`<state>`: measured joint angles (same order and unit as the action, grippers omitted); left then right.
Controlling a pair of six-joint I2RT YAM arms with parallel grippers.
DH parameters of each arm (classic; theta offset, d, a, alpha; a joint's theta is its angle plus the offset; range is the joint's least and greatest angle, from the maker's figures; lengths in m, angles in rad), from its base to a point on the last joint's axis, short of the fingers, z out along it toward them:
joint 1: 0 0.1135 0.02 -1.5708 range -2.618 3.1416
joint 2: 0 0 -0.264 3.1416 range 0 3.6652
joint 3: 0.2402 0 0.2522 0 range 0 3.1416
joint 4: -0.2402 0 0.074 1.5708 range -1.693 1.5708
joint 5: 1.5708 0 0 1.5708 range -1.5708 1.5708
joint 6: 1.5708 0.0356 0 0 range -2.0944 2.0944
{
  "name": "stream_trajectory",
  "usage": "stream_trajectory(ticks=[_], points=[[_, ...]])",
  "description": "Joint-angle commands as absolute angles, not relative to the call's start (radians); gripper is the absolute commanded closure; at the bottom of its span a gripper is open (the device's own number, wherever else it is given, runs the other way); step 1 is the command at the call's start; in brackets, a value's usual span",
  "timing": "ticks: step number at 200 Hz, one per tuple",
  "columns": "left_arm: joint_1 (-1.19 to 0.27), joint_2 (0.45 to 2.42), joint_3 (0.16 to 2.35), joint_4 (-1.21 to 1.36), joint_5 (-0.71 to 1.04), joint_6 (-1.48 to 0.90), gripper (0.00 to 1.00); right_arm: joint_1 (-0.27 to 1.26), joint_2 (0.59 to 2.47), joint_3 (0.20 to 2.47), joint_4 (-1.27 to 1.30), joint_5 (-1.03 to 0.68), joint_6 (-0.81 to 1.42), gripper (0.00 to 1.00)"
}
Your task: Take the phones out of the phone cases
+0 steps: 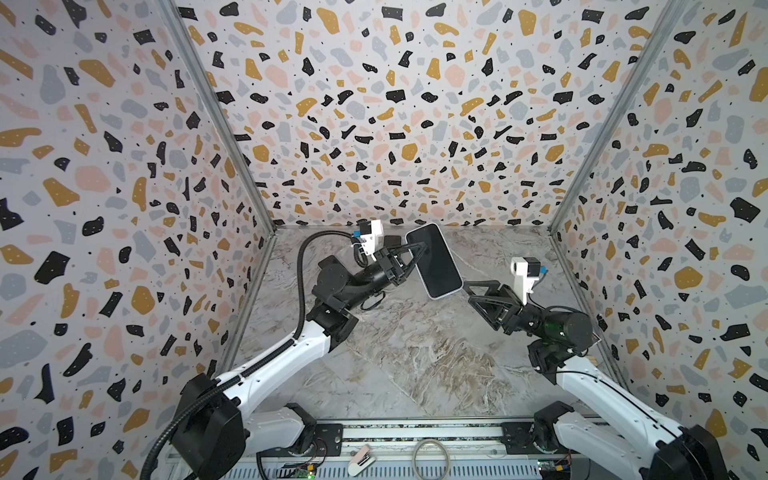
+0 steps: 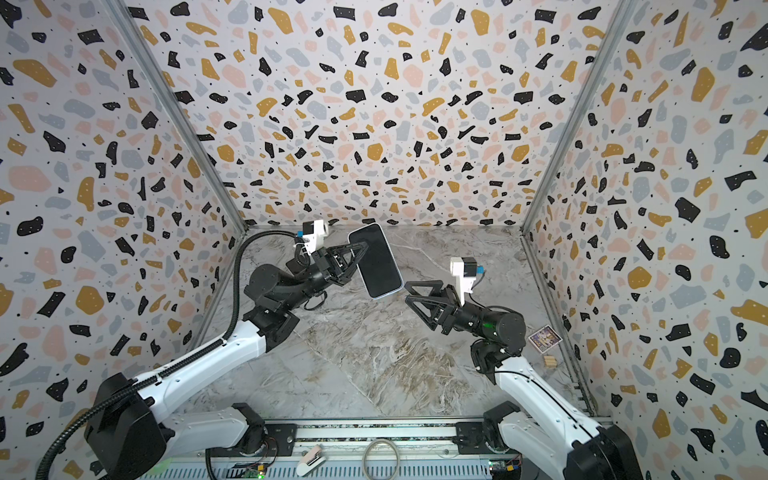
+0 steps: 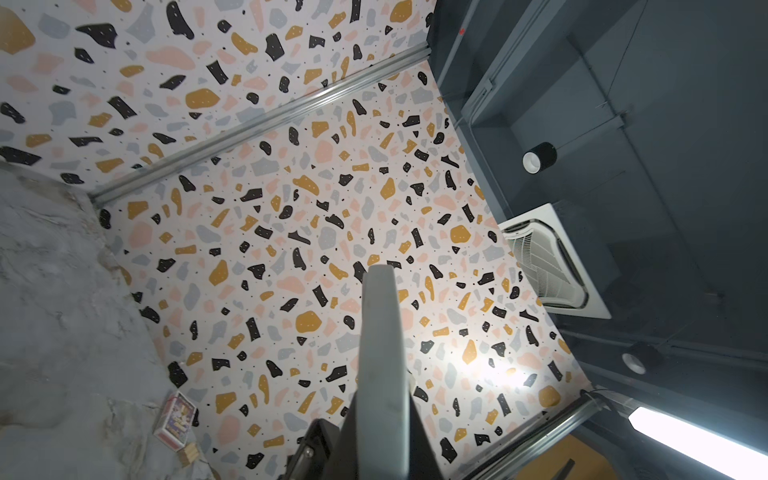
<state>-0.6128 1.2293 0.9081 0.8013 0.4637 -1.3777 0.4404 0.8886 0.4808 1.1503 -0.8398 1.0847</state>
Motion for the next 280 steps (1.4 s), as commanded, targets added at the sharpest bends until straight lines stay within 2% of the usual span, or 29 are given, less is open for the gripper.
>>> stream_trajectory(ticks=[1, 50, 91, 146, 280], points=[[-0.598, 1.214, 0.987, 0.679, 0.493, -1.252, 1.0, 0.439, 0.794, 0.438, 0.959, -0.806, 1.029, 0.33], [-0.598, 1.272, 1.032, 0.589, 0.551, -1.203, 1.0, 0.534, 0.73, 0.418, 0.803, -0.703, 1.039, 0.28], [-0.613, 1.277, 1.01, 0.627, 0.561, -1.22, 1.0, 0.596, 0.808, 0.397, 0.861, -0.655, 1.067, 0.29], [-0.625, 1.26, 0.982, 0.64, 0.563, -1.221, 1.0, 0.606, 0.898, 0.383, 0.955, -0.644, 1.102, 0.31], [-0.637, 1.242, 0.949, 0.68, 0.561, -1.227, 1.0, 0.583, 0.927, 0.355, 1.025, -0.635, 1.123, 0.34]])
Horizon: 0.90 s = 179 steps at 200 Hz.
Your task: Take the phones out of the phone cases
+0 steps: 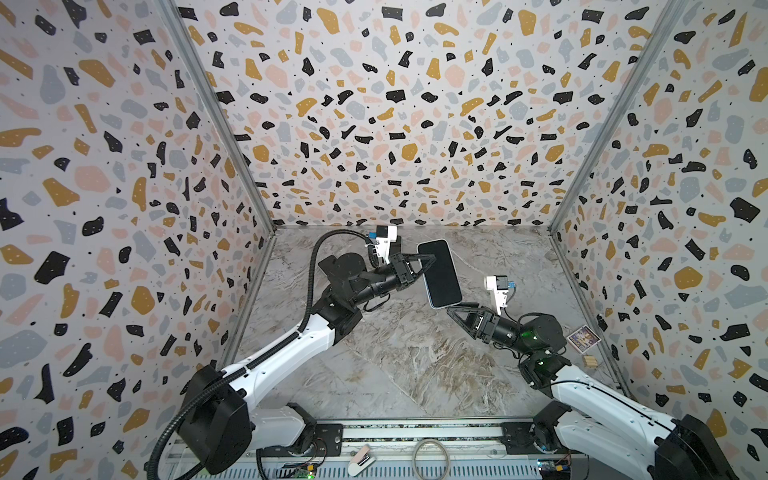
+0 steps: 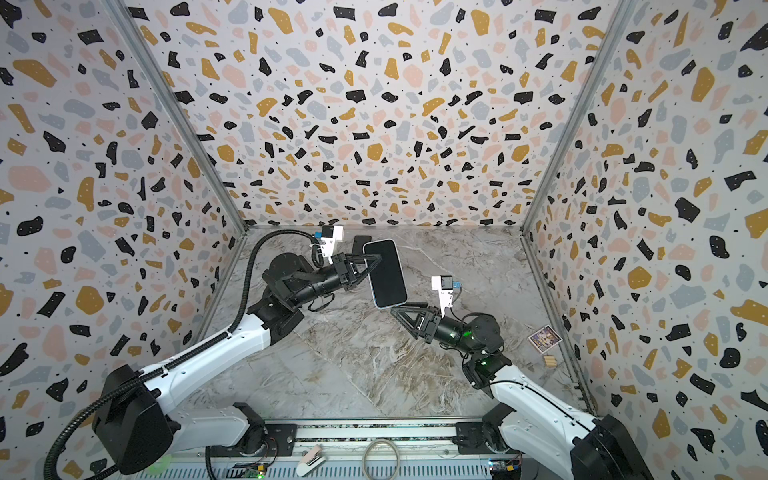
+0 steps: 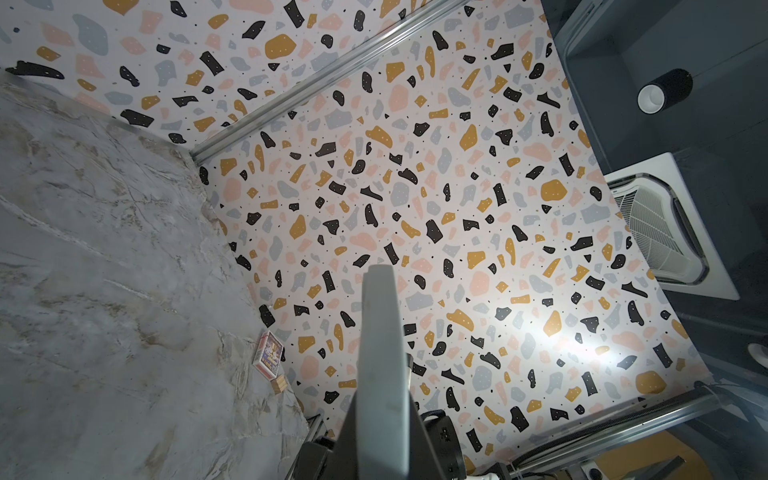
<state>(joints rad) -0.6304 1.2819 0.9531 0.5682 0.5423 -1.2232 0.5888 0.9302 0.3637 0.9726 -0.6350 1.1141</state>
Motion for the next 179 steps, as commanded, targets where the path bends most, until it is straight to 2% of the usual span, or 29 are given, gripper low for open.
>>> stream_trajectory(ticks=[1, 179], points=[[-0.636, 1.242, 0.949, 0.68, 0.561, -1.227, 1.0, 0.583, 0.927, 0.355, 1.025, -0.635, 1.123, 0.34], [-0.659, 1.247, 0.93, 0.725, 0.559, -1.239, 1.0, 0.521, 0.942, 0.327, 1.094, -0.659, 1.171, 0.35]])
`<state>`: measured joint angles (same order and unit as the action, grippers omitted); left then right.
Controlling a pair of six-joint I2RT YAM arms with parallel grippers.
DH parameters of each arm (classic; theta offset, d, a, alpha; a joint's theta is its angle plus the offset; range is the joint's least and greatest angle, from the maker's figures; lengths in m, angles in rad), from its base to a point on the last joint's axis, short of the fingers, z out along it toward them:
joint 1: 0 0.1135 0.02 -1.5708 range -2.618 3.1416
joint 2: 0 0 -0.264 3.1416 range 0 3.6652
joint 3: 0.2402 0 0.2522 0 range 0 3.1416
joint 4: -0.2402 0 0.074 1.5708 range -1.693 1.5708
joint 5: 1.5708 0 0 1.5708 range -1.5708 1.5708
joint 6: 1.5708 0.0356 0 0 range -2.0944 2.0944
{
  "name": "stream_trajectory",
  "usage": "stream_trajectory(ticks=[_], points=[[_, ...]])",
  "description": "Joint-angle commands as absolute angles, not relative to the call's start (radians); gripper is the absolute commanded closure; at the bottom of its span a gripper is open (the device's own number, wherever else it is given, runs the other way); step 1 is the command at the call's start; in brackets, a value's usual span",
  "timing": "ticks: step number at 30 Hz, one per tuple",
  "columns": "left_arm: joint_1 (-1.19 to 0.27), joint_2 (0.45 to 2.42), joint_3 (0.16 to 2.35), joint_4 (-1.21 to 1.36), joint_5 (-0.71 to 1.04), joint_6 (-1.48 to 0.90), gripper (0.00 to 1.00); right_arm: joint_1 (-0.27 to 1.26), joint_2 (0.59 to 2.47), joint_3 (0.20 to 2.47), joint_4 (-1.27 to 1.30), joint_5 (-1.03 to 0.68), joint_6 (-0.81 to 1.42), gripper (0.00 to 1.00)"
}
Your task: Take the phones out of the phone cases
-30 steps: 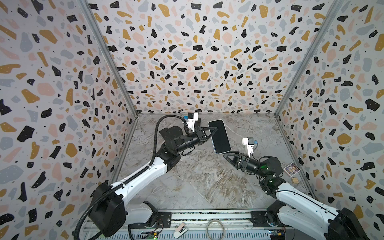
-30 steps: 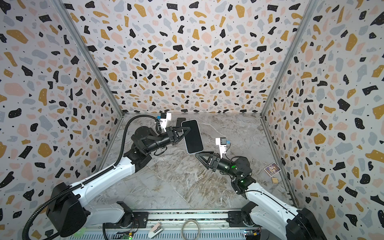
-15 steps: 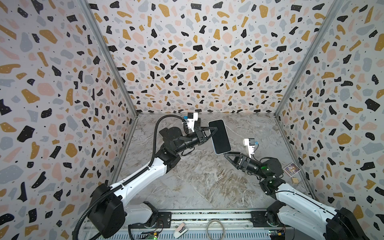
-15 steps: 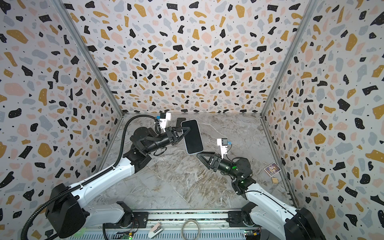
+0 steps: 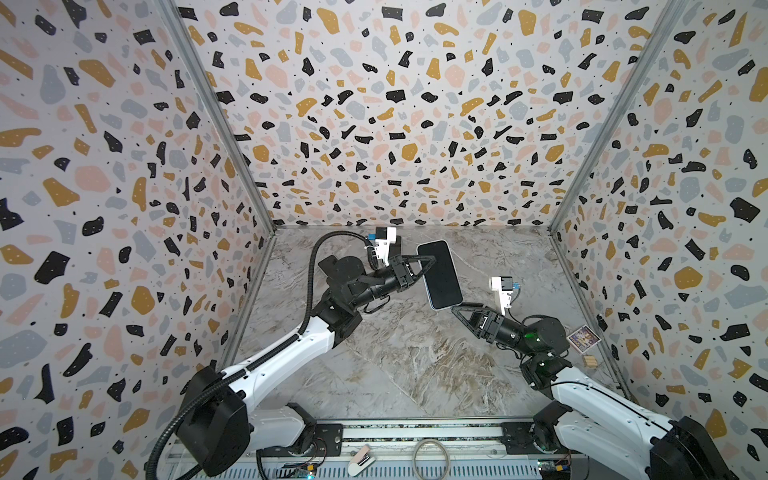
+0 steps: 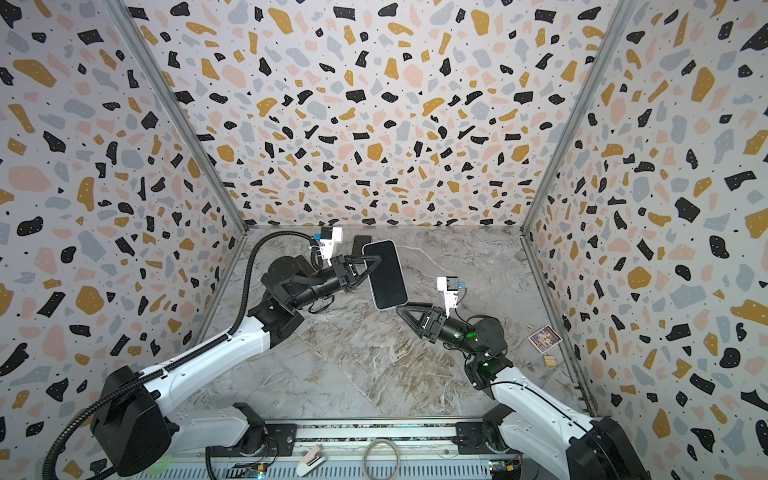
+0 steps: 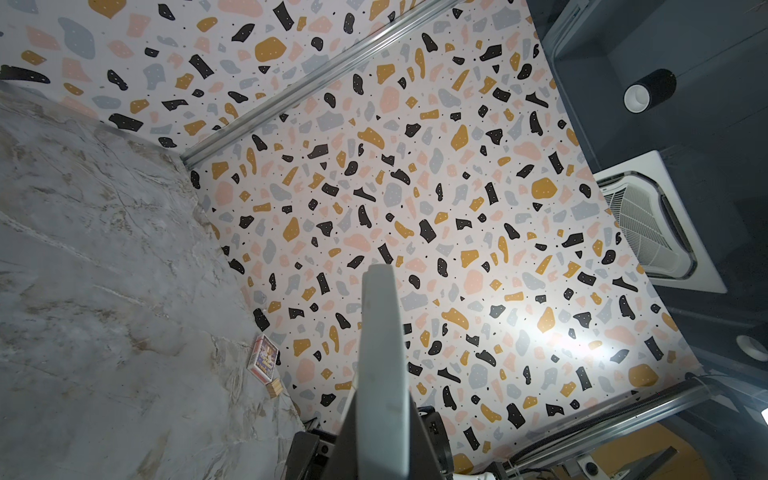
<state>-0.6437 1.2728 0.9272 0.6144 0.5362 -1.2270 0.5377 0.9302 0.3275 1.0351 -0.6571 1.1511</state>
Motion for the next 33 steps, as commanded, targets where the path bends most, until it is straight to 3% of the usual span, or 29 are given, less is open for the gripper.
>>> stream_trajectory(ticks=[1, 17, 33], points=[[-0.659, 1.247, 0.93, 0.725, 0.559, -1.24, 1.0, 0.52, 0.943, 0.328, 1.096, -0.659, 1.172, 0.35], [-0.684, 1.253, 0.905, 0.752, 0.571, -1.233, 1.0, 0.486, 0.996, 0.324, 1.197, -0.686, 1.238, 0.41], [-0.687, 1.308, 0.869, 0.787, 0.564, -1.221, 1.0, 0.474, 0.998, 0.256, 1.302, -0.71, 1.342, 0.74]])
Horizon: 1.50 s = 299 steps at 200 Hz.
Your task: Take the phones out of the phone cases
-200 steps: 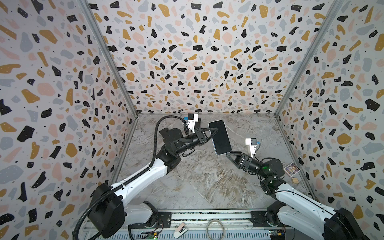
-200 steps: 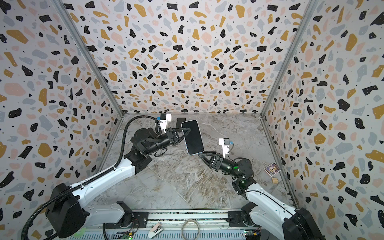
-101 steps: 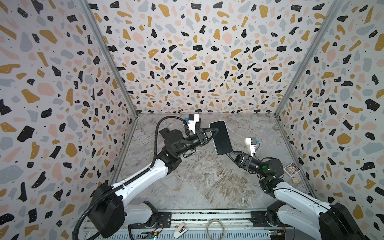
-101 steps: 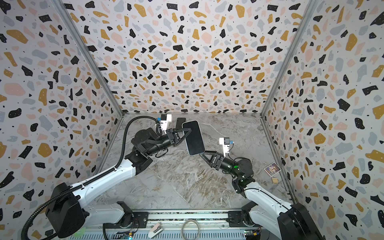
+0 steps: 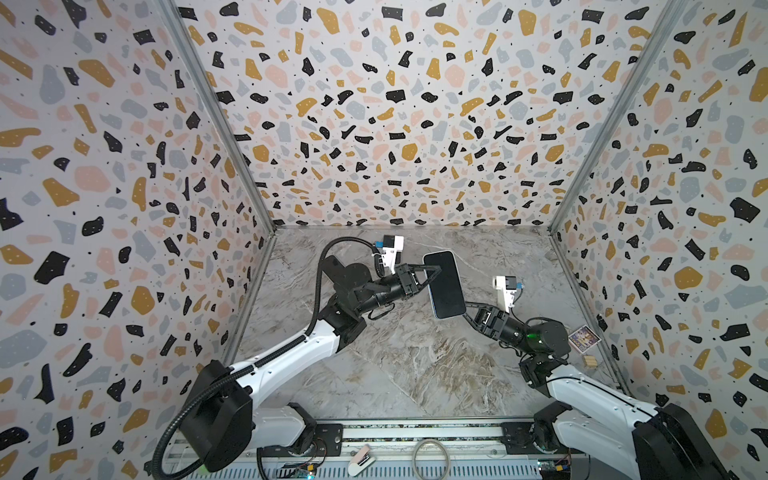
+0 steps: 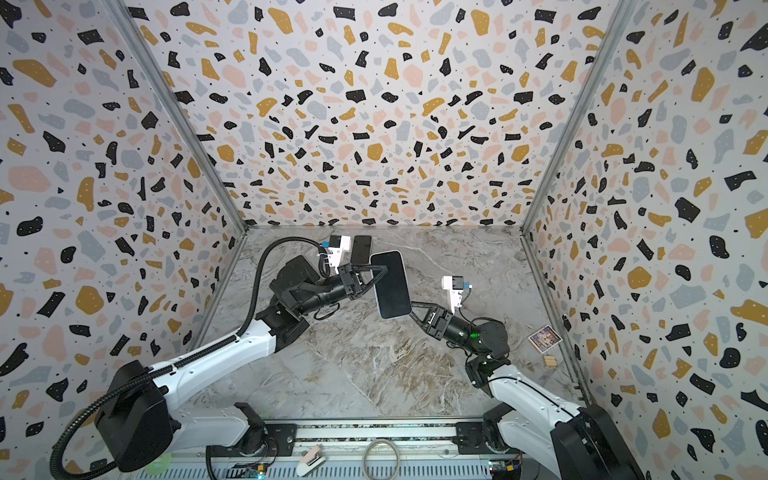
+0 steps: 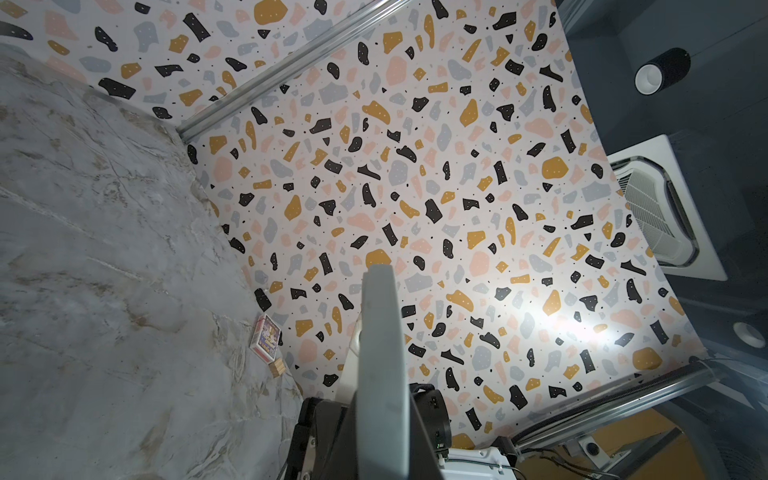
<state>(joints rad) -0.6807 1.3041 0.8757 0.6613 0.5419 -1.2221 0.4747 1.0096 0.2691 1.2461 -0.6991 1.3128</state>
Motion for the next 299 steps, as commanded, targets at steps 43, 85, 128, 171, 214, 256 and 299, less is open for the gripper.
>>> stream_trajectory(ticks=[43, 85, 128, 171, 214, 256, 299], points=[[-0.693, 1.356, 0.836, 0.844, 0.559, -1.237, 1.0, 0.481, 0.971, 0.215, 1.296, -0.703, 1.377, 0.88], [-0.695, 1.414, 0.767, 0.952, 0.557, -1.282, 1.0, 0.49, 0.905, 0.16, 1.26, -0.663, 1.393, 0.98], [-0.707, 1.464, 0.703, 1.024, 0.548, -1.312, 1.0, 0.495, 0.821, 0.139, 1.154, -0.623, 1.365, 1.0], [-0.713, 1.489, 0.665, 1.048, 0.541, -1.325, 0.97, 0.496, 0.795, 0.121, 1.134, -0.601, 1.37, 1.0], [-0.721, 1.5, 0.658, 1.055, 0.534, -1.338, 0.69, 0.499, 0.796, 0.118, 1.135, -0.591, 1.373, 1.0], [-0.723, 1.504, 0.657, 1.035, 0.525, -1.333, 0.55, 0.501, 0.795, 0.119, 1.132, -0.585, 1.374, 1.0], [-0.723, 1.486, 0.662, 0.995, 0.516, -1.31, 0.37, 0.502, 0.79, 0.115, 1.135, -0.58, 1.376, 1.0]])
